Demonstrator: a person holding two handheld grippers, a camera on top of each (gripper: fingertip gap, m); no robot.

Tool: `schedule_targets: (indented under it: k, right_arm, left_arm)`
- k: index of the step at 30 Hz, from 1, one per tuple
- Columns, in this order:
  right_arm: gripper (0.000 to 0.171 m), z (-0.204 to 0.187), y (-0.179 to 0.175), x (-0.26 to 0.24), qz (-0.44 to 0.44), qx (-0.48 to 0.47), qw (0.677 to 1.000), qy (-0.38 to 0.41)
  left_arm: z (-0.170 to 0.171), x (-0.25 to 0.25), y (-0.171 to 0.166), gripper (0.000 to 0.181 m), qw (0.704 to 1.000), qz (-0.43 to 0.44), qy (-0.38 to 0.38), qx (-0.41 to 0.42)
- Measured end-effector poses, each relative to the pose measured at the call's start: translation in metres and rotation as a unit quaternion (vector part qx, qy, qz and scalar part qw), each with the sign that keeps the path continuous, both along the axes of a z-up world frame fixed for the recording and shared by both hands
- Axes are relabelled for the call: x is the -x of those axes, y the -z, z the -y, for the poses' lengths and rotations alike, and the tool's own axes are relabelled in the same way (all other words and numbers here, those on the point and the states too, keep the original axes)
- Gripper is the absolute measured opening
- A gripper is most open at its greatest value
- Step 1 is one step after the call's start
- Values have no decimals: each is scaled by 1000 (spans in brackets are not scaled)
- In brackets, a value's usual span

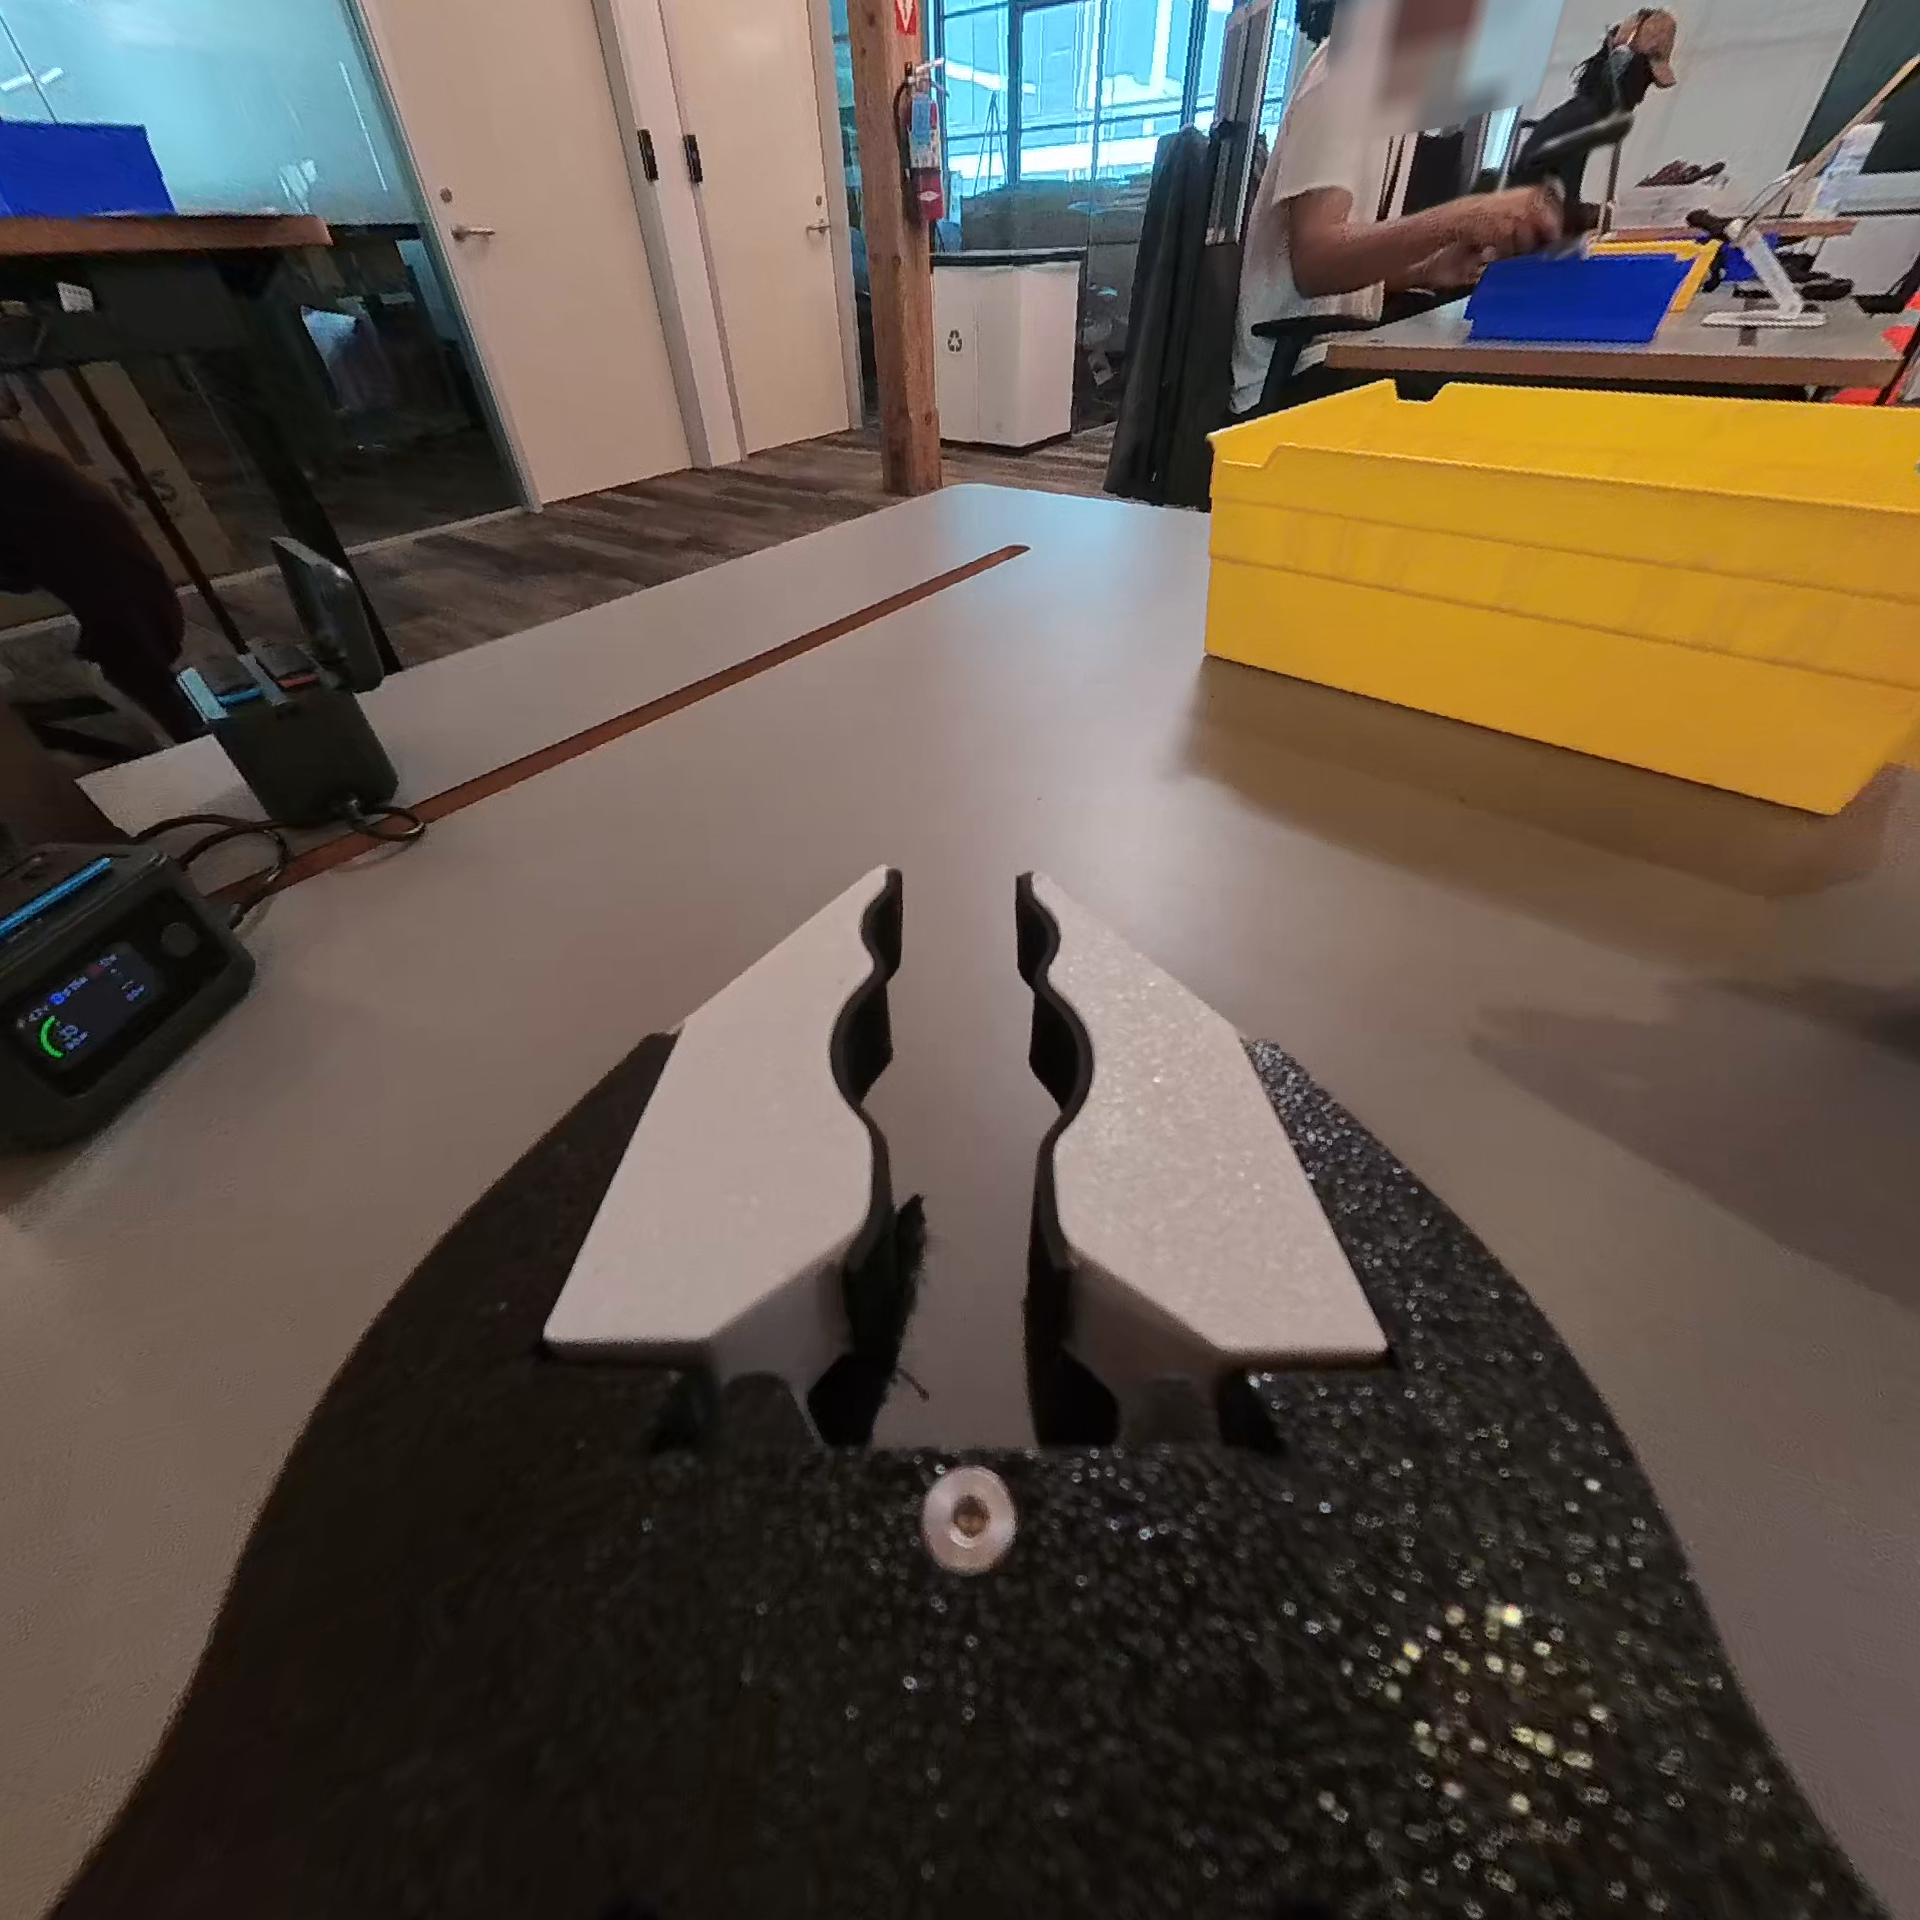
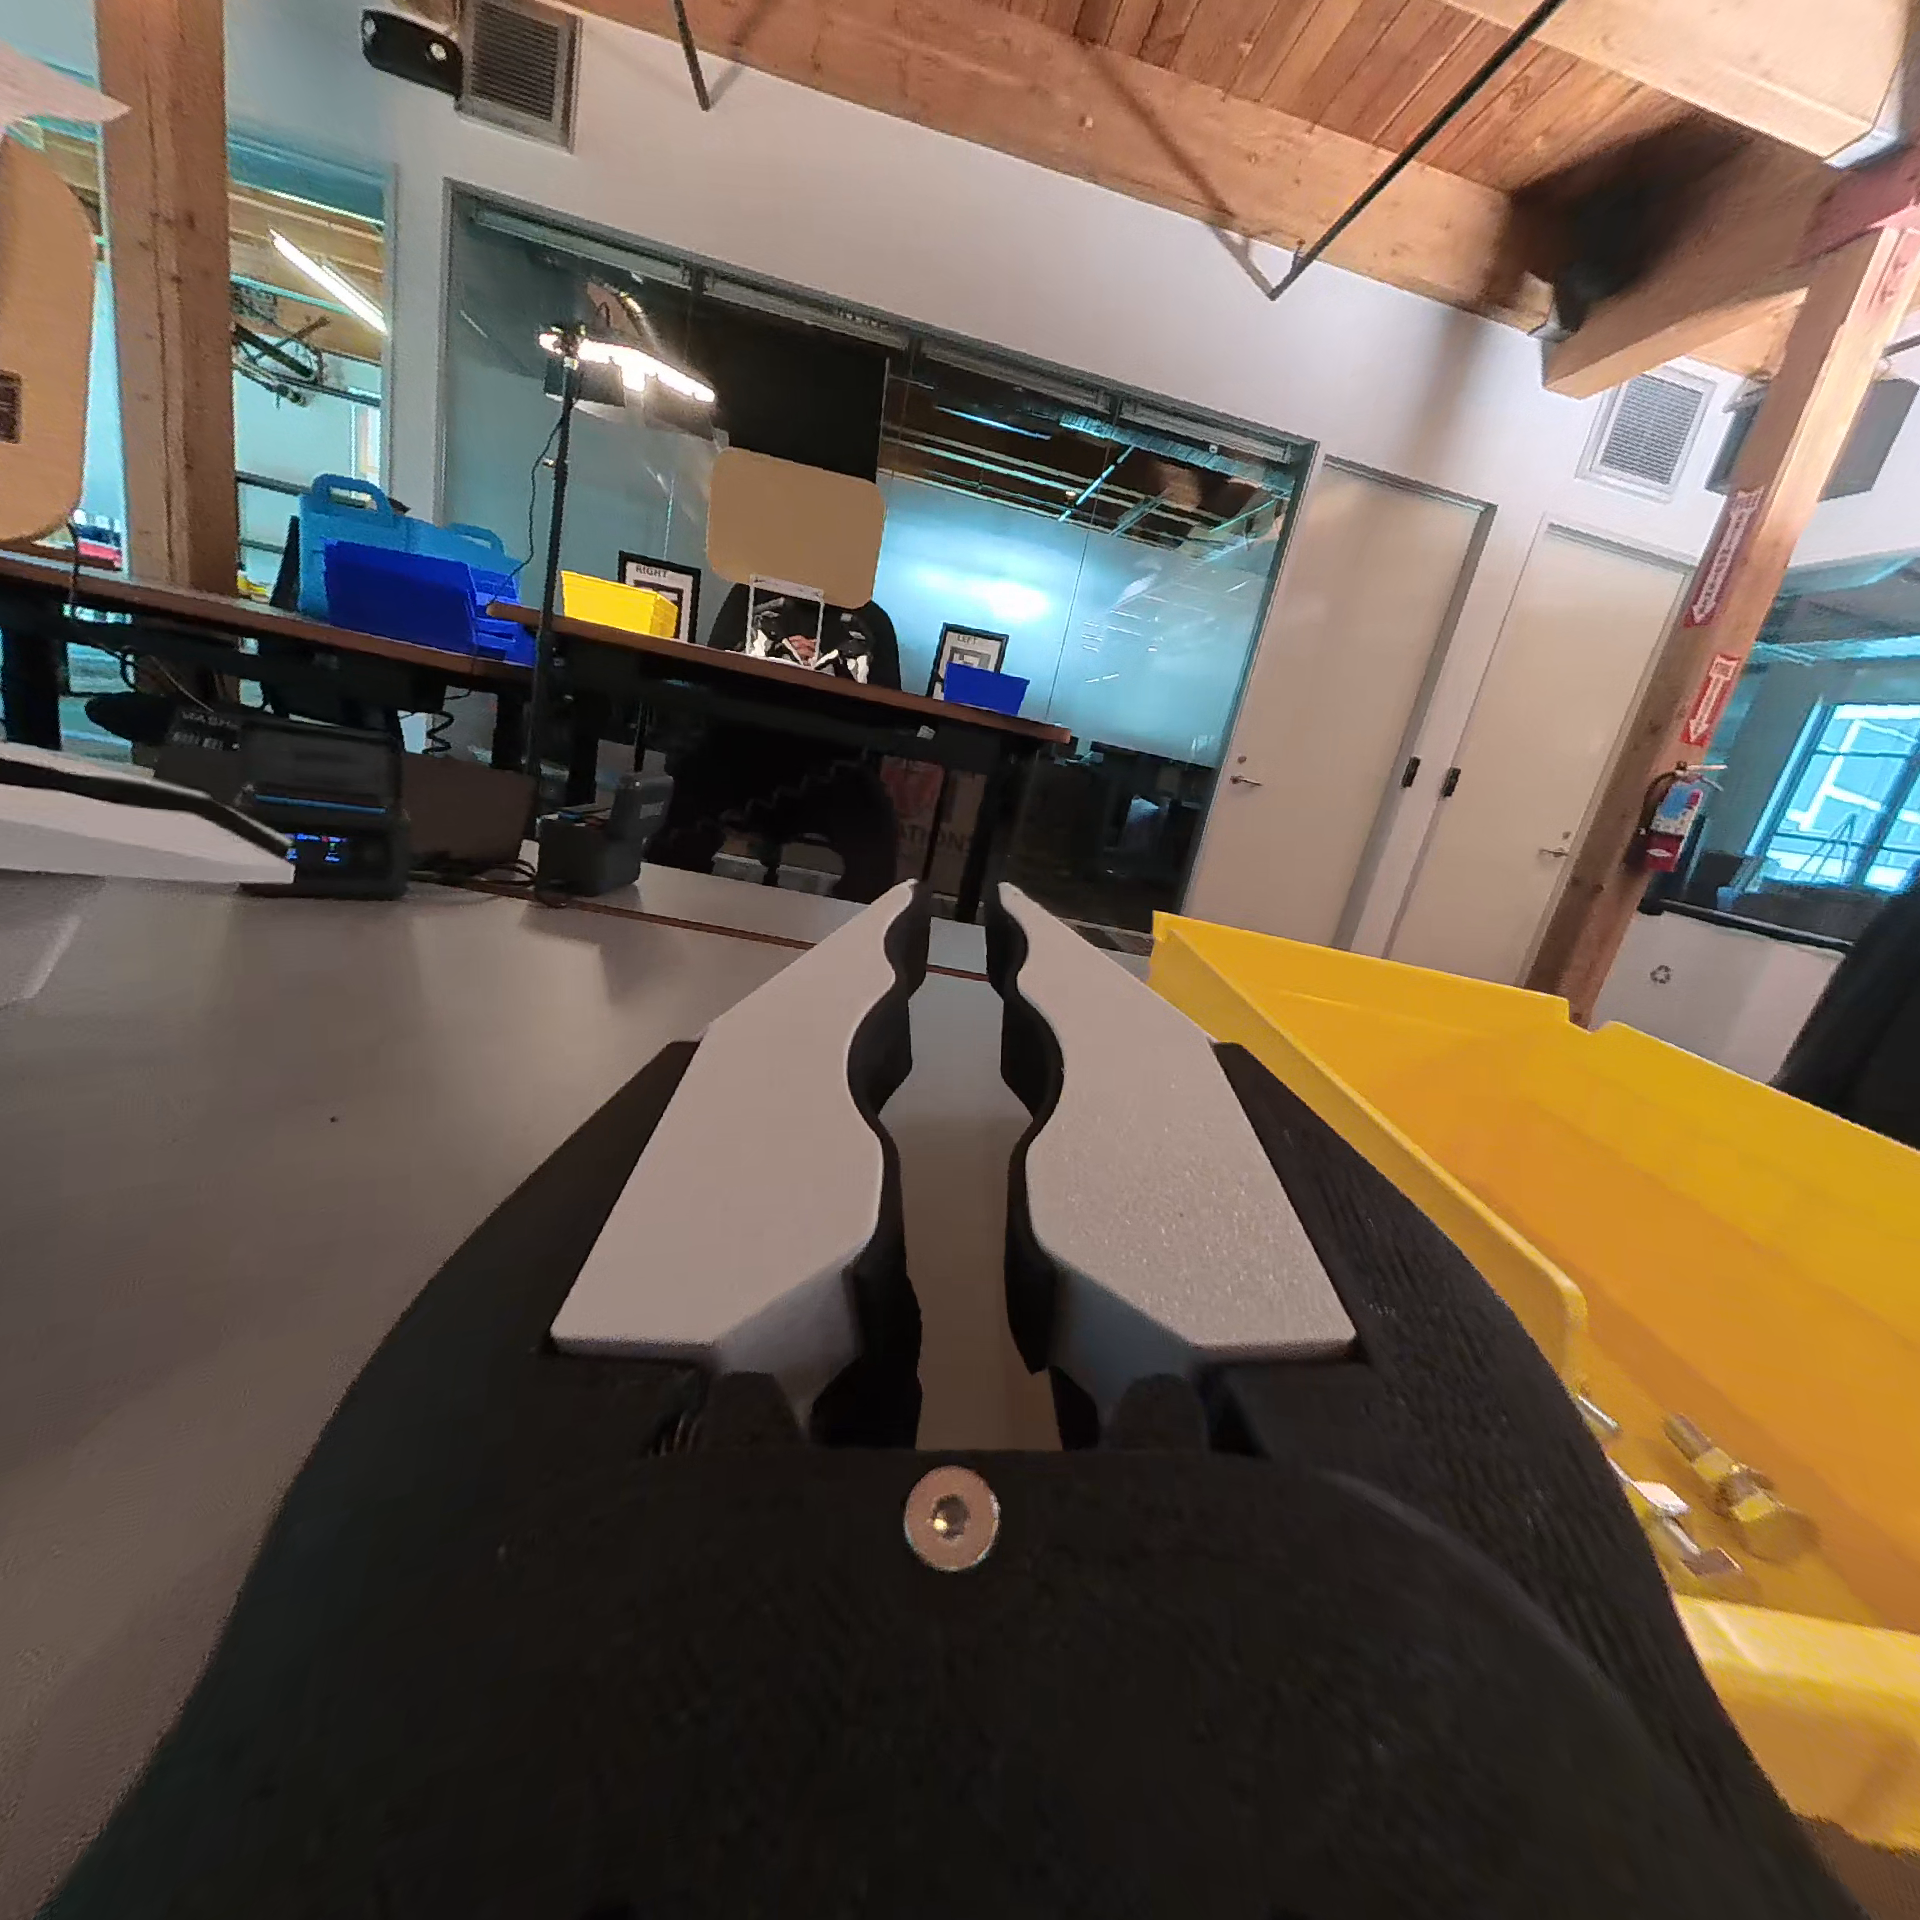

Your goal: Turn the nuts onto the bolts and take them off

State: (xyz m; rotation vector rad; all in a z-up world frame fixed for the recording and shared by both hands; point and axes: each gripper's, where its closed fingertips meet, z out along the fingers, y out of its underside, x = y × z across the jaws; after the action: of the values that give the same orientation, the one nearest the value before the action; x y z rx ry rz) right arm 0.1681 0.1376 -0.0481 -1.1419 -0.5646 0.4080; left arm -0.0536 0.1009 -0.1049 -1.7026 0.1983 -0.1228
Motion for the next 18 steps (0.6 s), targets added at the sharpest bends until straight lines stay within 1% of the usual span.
schedule_targets:
  k: [5, 7, 9, 12, 13, 14, 16, 18]
  right_arm:
    - [7, 4, 4, 10, 19, -4, 1000, -22]
    - [7, 3, 7, 13, 26, -2, 999, -28]
    - [7, 3, 9, 14, 31, 4, 999, -32]
    - [7, 4, 11, 17, 35, 7, 999, -40]
    - [7, 5, 12, 19, 38, 11, 998, -45]
    - [7, 5, 11, 21, 43, 16, 998, -47]
    - [7, 6, 6, 21, 56, 19, 997, -52]
    - [10, 2, -6, 19, 72, 31, 995, -66]
  left_arm:
    - [12, 8, -13, 23, 998, -41, -21, -32]
    - [22, 11, -29, 24, 998, -31, -31, -49]
    - [40, 14, -53, 26, 996, -6, -54, -67]
    - [82, 23, -83, 42, 992, 21, -96, -74]
    - [99, 29, -88, 46, 990, 20, -118, -71]
    - [117, 40, -92, 55, 986, 16, -151, -66]
    - [153, 61, -95, 67, 976, 4, -209, -55]
    - [186, 81, -85, 87, 967, -4, -256, -19]
